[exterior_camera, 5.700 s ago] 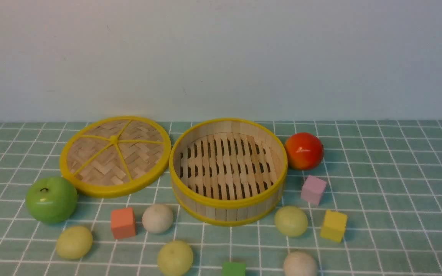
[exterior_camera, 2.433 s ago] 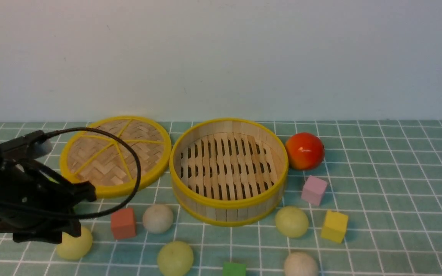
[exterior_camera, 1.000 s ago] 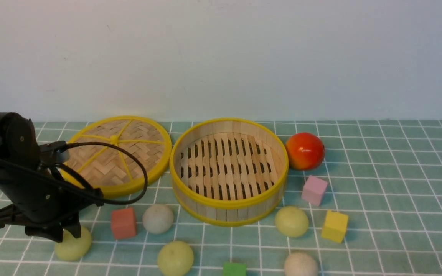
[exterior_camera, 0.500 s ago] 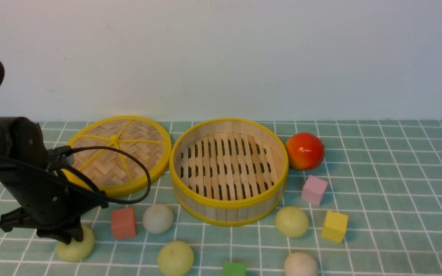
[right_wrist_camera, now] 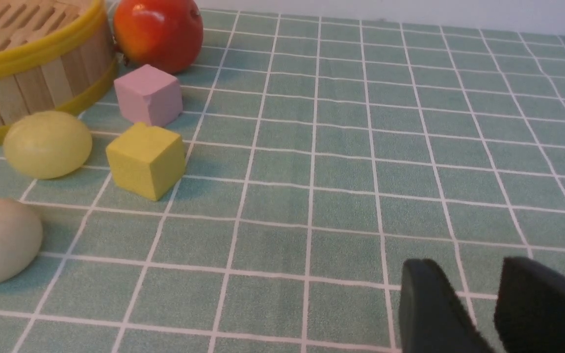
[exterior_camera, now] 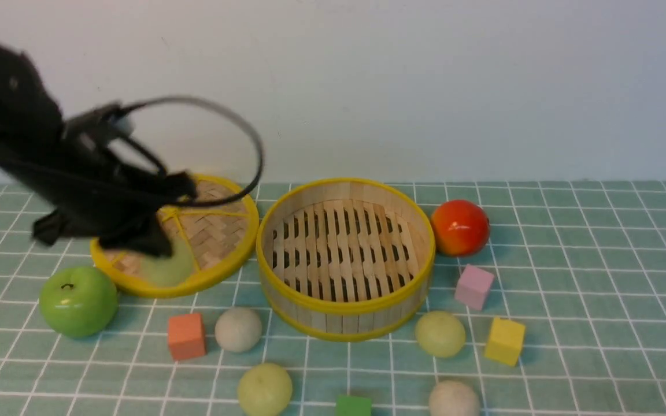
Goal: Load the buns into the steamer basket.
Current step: Use the left arm to put the steamed stuffed bun into the steamer, then use the left arm to grab a steamed stuffed bun
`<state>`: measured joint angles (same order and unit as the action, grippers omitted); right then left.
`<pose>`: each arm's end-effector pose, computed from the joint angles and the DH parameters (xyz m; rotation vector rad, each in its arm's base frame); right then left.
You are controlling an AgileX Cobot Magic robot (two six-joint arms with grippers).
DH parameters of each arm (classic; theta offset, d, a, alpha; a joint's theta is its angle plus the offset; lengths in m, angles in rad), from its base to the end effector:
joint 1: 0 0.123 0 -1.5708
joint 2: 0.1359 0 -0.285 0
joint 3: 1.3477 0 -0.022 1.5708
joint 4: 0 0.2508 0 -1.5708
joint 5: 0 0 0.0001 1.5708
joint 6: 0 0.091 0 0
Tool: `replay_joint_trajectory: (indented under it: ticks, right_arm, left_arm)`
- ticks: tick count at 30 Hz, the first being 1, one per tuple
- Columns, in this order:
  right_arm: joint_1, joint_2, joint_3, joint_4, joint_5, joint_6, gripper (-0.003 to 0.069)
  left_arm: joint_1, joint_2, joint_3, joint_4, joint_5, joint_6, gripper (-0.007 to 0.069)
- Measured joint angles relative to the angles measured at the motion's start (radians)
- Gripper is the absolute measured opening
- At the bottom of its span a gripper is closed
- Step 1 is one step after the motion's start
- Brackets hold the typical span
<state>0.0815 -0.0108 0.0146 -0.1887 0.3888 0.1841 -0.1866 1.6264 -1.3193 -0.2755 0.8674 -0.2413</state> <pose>0.0524 -0.0022 0.1745 -0.0185 1.8691 -0.0039 0.3371 -0.0829 0.2915 -0.2437 2.6746 -0.4751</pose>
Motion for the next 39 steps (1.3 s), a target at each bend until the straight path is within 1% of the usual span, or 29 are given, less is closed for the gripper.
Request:
replay_joint_trajectory:
  ticks: [2, 3, 4, 7, 10, 14, 17, 18, 19, 21, 22, 23, 24, 26, 28, 30, 32, 35, 36, 37, 38, 39]
  right_arm:
    - [0.0, 0.0, 0.0, 0.0, 0.0, 0.0, 0.0239]
    - [0.0, 0.0, 0.0, 0.0, 0.0, 0.0, 0.0239]
    - [0.0, 0.0, 0.0, 0.0, 0.0, 0.0, 0.0239]
    - [0.0, 0.0, 0.0, 0.0, 0.0, 0.0, 0.0239]
    - [0.0, 0.0, 0.0, 0.0, 0.0, 0.0, 0.0239]
    - [0.0, 0.0, 0.0, 0.0, 0.0, 0.0, 0.0239]
    - [0.0, 0.0, 0.0, 0.0, 0.0, 0.0, 0.0239]
    - [0.0, 0.0, 0.0, 0.0, 0.0, 0.0, 0.0239]
    - [0.0, 0.0, 0.0, 0.0, 0.0, 0.0, 0.0239]
    - [0.0, 0.0, 0.0, 0.0, 0.0, 0.0, 0.0239]
    - [0.0, 0.0, 0.0, 0.0, 0.0, 0.0, 0.0239]
    - [0.0, 0.0, 0.0, 0.0, 0.0, 0.0, 0.0239]
    - [0.0, 0.0, 0.0, 0.0, 0.0, 0.0, 0.0239]
    - [0.0, 0.0, 0.0, 0.0, 0.0, 0.0, 0.0239]
    - [0.0, 0.0, 0.0, 0.0, 0.0, 0.0, 0.0239]
    - [0.0, 0.0, 0.0, 0.0, 0.0, 0.0, 0.0239]
    - [0.0, 0.0, 0.0, 0.0, 0.0, 0.0, 0.0239]
    - [0.0, 0.0, 0.0, 0.0, 0.0, 0.0, 0.0239]
    - [0.0, 0.0, 0.0, 0.0, 0.0, 0.0, 0.0239]
    - [0.0, 0.0, 0.0, 0.0, 0.0, 0.0, 0.0239]
    - [0.0, 0.0, 0.0, 0.0, 0.0, 0.0, 0.0239]
    - [0.0, 0.0, 0.0, 0.0, 0.0, 0.0, 0.0239]
  left_arm:
    - [-0.078, 0.035, -0.071, -0.012, -0.032, 0.008, -0.0013]
    - [-0.078, 0.035, -0.077, -0.014, -0.036, 0.008, -0.0013]
    - [-0.131, 0.084, -0.122, -0.015, -0.073, 0.008, -0.0013]
    - [-0.185, 0.176, -0.188, -0.014, -0.13, 0.009, -0.0009]
    - [-0.211, 0.273, -0.245, -0.014, -0.167, 0.003, 0.0]
    - [-0.217, 0.39, -0.288, -0.005, -0.166, -0.069, 0.0039]
    - [-0.217, 0.43, -0.296, 0.026, -0.163, -0.1, 0.0106]
    - [-0.217, 0.431, -0.296, 0.035, -0.156, -0.106, 0.0155]
    - [-0.217, 0.431, -0.297, 0.036, -0.154, -0.106, 0.0155]
    - [-0.217, 0.405, -0.298, 0.049, -0.106, -0.106, 0.0277]
    - [-0.217, 0.405, -0.298, 0.049, -0.106, -0.105, 0.0286]
    - [-0.217, 0.363, -0.298, 0.078, -0.043, -0.089, 0.035]
    - [-0.217, 0.33, -0.298, 0.105, -0.004, -0.078, 0.0384]
    - [-0.217, 0.285, -0.298, 0.142, 0.046, -0.071, 0.0414]
    - [-0.217, 0.177, -0.282, 0.255, 0.136, -0.072, 0.0446]
    - [-0.217, 0.106, -0.236, 0.306, 0.159, -0.09, 0.0447]
    - [-0.217, 0.076, -0.181, 0.323, 0.149, -0.103, 0.0441]
    - [-0.217, 0.06, -0.027, 0.308, 0.051, -0.118, 0.04]
    - [-0.217, 0.063, -0.019, 0.306, 0.037, -0.118, 0.0393]
    - [-0.217, 0.079, 0.039, 0.296, -0.013, -0.118, 0.0367]
    - [-0.217, 0.081, 0.039, 0.295, -0.018, -0.118, 0.0363]
    - [-0.217, 0.098, 0.064, 0.294, -0.047, -0.118, 0.0339]
